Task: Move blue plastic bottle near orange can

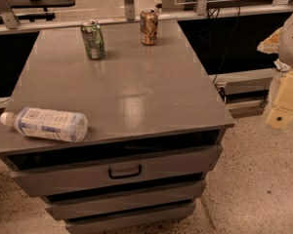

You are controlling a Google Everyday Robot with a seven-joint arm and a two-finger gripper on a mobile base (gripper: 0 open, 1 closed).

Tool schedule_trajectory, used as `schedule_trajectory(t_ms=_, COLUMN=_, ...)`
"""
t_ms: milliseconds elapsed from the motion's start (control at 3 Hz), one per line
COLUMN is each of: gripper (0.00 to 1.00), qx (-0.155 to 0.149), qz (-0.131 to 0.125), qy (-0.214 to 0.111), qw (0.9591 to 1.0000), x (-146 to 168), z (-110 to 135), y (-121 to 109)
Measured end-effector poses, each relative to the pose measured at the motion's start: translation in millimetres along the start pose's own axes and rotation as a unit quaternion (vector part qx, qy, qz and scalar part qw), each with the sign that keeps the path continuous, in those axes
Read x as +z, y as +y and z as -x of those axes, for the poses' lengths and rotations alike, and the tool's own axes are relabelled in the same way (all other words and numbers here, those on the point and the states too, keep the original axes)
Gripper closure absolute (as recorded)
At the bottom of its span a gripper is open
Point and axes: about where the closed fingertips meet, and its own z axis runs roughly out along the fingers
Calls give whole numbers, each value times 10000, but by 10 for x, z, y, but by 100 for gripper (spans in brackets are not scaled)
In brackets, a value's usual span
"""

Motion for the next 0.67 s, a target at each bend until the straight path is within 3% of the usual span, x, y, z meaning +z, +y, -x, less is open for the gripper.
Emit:
schedule_trajectory(t_ms=333, gripper=0, qx=-1, qz=-10, qy=-6, qw=10000, x=-2, z=6, y=-2)
schedule_trajectory(t_ms=667, gripper=0, qx=-75, qz=9, qy=-167, qw=9998, x=106, z=194, y=-54)
